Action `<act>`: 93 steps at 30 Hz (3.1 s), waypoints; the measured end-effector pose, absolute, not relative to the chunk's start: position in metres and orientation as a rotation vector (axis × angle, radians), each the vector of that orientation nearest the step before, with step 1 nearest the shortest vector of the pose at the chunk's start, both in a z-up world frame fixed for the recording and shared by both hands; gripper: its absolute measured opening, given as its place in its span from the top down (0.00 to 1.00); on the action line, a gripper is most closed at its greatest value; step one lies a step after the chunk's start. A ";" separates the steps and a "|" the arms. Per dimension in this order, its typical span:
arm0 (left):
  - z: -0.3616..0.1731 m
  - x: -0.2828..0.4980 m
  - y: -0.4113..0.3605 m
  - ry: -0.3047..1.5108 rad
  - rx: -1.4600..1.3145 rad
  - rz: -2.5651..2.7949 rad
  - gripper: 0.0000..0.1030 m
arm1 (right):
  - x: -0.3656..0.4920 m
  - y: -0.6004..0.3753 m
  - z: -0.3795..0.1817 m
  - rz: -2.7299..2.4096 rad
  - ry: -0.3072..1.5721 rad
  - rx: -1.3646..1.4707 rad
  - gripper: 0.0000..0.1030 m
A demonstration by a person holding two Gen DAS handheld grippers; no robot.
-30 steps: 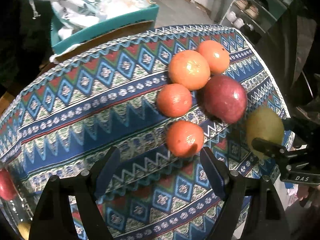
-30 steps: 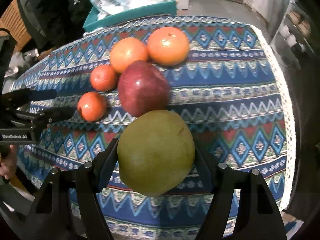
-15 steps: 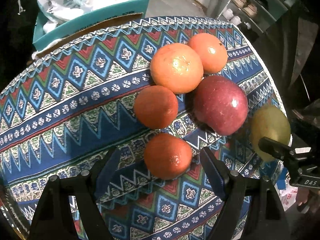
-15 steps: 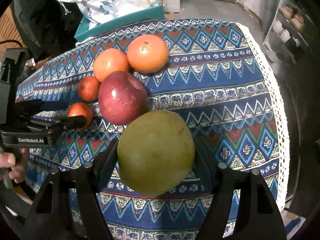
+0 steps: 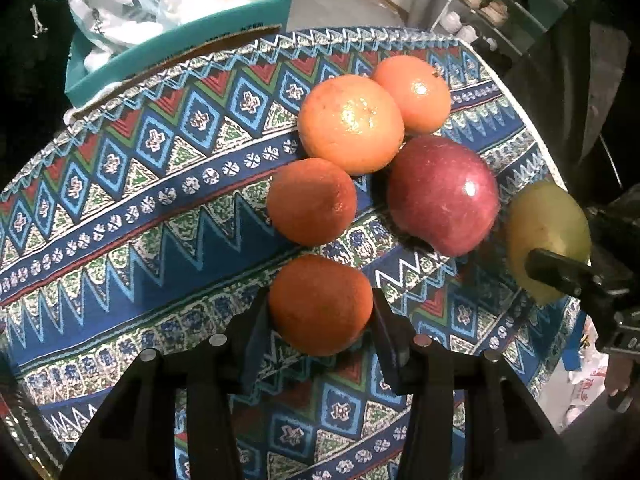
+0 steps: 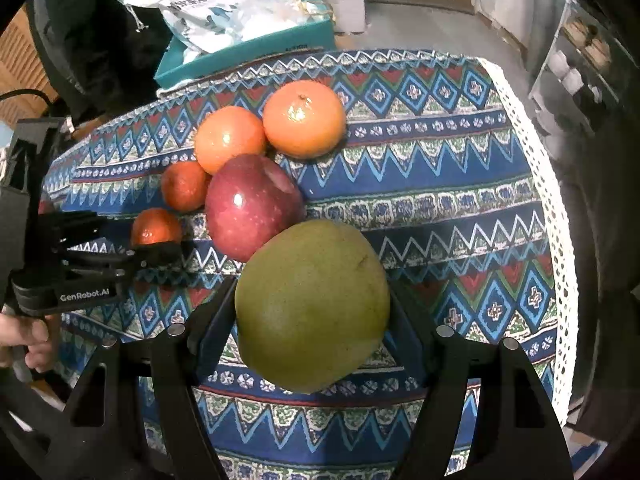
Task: Organize fruits
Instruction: 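Lift the orange with the left tool while the right tool lifts the pear toward the bowl, then lower the orange into the glass bowl with the left tool while the right tool lowers the pear in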
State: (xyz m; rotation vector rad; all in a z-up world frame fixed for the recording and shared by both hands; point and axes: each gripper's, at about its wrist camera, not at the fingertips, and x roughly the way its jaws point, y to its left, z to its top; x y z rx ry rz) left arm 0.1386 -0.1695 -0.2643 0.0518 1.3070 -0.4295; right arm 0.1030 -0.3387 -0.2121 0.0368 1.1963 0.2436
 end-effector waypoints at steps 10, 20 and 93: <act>-0.225 0.123 -0.154 1.227 0.049 -0.418 0.53 | 0.097 -0.330 -0.185 0.256 1.112 -0.001 0.30; -0.176 0.102 -0.152 1.120 0.035 -0.430 0.53 | 0.090 -0.315 -0.144 0.289 1.008 -0.014 0.30; -0.070 0.006 0.090 0.862 -0.225 -0.197 0.53 | 0.077 -0.032 -0.043 0.761 0.844 -0.154 0.30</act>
